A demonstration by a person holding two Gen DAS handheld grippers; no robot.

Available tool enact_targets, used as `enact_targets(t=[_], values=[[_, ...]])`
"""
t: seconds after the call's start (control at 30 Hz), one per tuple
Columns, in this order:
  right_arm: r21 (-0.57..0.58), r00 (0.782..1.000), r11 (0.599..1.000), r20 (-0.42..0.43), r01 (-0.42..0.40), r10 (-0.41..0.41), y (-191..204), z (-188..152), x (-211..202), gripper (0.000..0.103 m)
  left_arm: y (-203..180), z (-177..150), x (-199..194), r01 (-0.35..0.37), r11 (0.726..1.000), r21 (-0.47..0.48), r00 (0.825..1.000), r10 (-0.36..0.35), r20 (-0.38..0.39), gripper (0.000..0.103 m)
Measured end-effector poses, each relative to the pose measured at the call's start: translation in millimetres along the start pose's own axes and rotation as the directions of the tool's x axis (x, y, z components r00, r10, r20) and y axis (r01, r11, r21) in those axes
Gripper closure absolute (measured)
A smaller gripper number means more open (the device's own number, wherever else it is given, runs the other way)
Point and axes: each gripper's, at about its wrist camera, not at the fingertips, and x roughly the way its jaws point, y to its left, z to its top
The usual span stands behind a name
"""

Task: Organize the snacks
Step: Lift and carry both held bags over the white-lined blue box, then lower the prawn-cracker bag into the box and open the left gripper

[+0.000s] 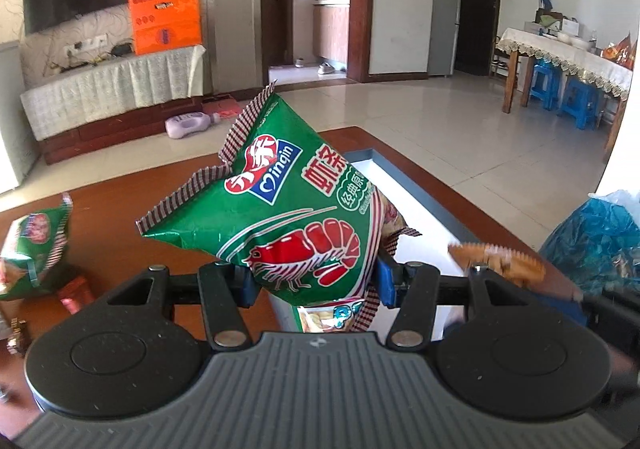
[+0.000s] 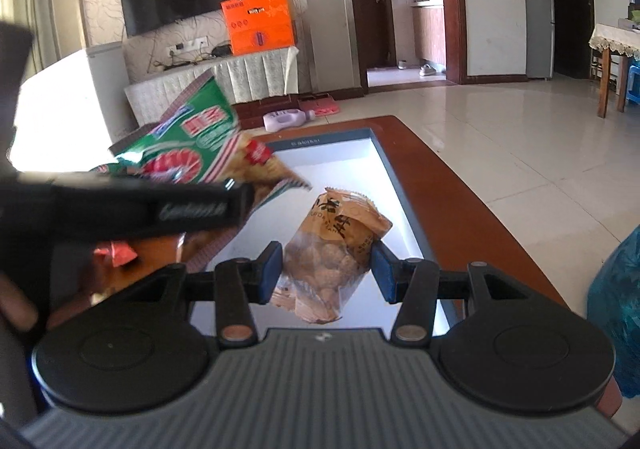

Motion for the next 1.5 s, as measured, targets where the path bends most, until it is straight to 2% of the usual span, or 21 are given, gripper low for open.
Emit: enact_targets(t=[0.37,0.53,0.63,0.7,0.73,1.03,1.27,1.5], values=[[-0.032,0.999,0.999,-0.043,0.017,-0.018,5.3,-3.6,9.7,0.052,-17.1,11.0,70.7,0.046,0.999,-0.015,0.997,-0.047,-0.06,0.043],[-0.028,0.999,0.999,-0.047,0.017,-0.018,6.6,-4.9,8.3,0.052,-13.0,5.5,76.3,0.039,0.999,-0.019,0.997,-0.04,-0.065,0.039],[-0.033,0.999,0.999,-0.045,0.01,-0.011,8.2,-1.7,10.9,0.052,-7.8,3.0,72.3,0.036,0.999,-0.01,0.997,-0.037,-0.062,0.032],[-0.041,0.999,0.999,-0.046,0.008,-0.01,7.3,-2.8,10.2,0.052,-7.2,2.5,70.4,0.03,1.0,-0.009,0.998,-0.03,-0.056,0.02],[-0.043,0.999,0.999,-0.048,0.008,-0.01,7.2,-2.7,10.6,0.052,-6.7,2.4,69.0,0.03,1.0,-0.006,0.998,-0.03,-0.048,0.018],[-0.053,0.998,0.999,-0.063,0.012,-0.015,8.1,-1.5,21.9,0.052,3.7,0.7,38.4,0.027,1.0,-0.014,1.0,-0.027,-0.012,0.018],[-0.039,0.998,0.999,-0.068,0.009,-0.012,9.7,-0.3,28.1,0.052,26.5,-5.4,3.0,-0.014,0.999,-0.031,1.0,0.015,0.019,0.018],[-0.03,0.998,0.999,-0.068,0.013,-0.015,18.6,1.3,35.4,0.053,38.1,-16.9,-24.0,-0.043,0.999,-0.009,0.999,0.043,0.02,0.018]])
